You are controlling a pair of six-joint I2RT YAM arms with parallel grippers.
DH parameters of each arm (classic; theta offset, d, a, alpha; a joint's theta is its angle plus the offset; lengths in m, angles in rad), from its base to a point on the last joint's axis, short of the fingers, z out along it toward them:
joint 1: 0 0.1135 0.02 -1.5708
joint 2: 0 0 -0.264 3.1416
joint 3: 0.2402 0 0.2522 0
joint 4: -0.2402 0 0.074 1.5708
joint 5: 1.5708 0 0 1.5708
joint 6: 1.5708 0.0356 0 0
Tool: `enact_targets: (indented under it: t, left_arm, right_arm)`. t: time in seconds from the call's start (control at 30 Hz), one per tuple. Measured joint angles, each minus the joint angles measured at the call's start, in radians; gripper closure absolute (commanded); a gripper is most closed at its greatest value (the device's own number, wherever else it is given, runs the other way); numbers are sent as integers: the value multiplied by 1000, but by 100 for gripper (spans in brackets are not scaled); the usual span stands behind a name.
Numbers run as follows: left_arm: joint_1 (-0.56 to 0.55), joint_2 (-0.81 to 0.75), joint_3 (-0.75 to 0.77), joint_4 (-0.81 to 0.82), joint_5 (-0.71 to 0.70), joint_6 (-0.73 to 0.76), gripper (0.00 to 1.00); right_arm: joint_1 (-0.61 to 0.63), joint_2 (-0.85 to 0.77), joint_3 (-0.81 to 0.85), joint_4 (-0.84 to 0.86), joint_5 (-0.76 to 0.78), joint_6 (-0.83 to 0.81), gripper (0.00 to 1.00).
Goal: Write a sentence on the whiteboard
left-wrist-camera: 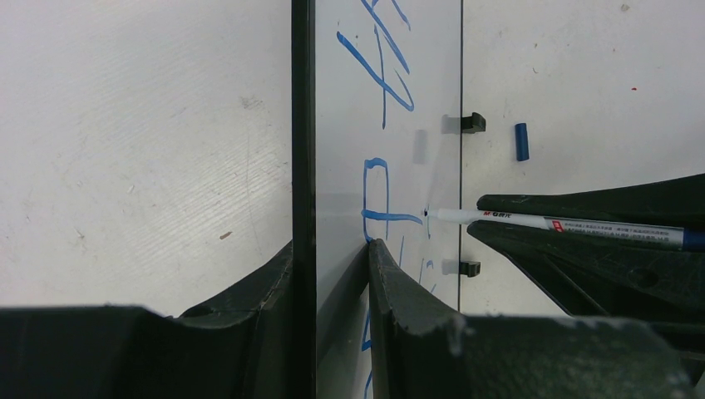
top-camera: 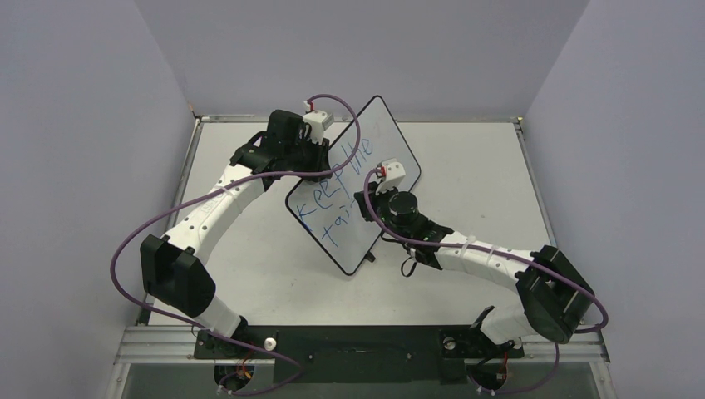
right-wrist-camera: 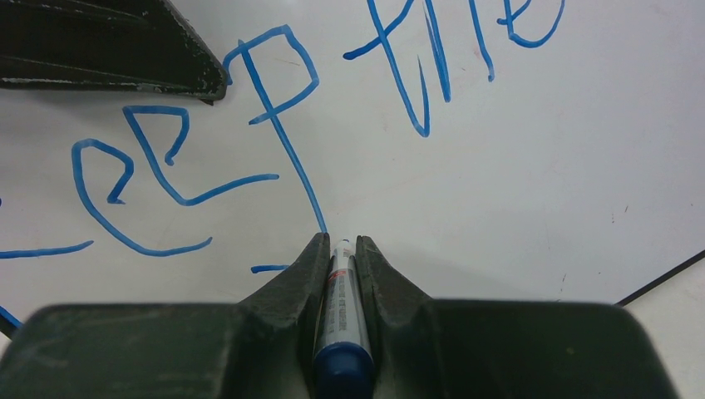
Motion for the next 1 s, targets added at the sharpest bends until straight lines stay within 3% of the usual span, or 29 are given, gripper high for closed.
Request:
enact_targets:
  t: [1.0]
  left_arm:
    - [0, 0, -2, 0, -6, 0, 100]
  right_arm:
    - [1, -11, -93, 53, 26, 19, 100]
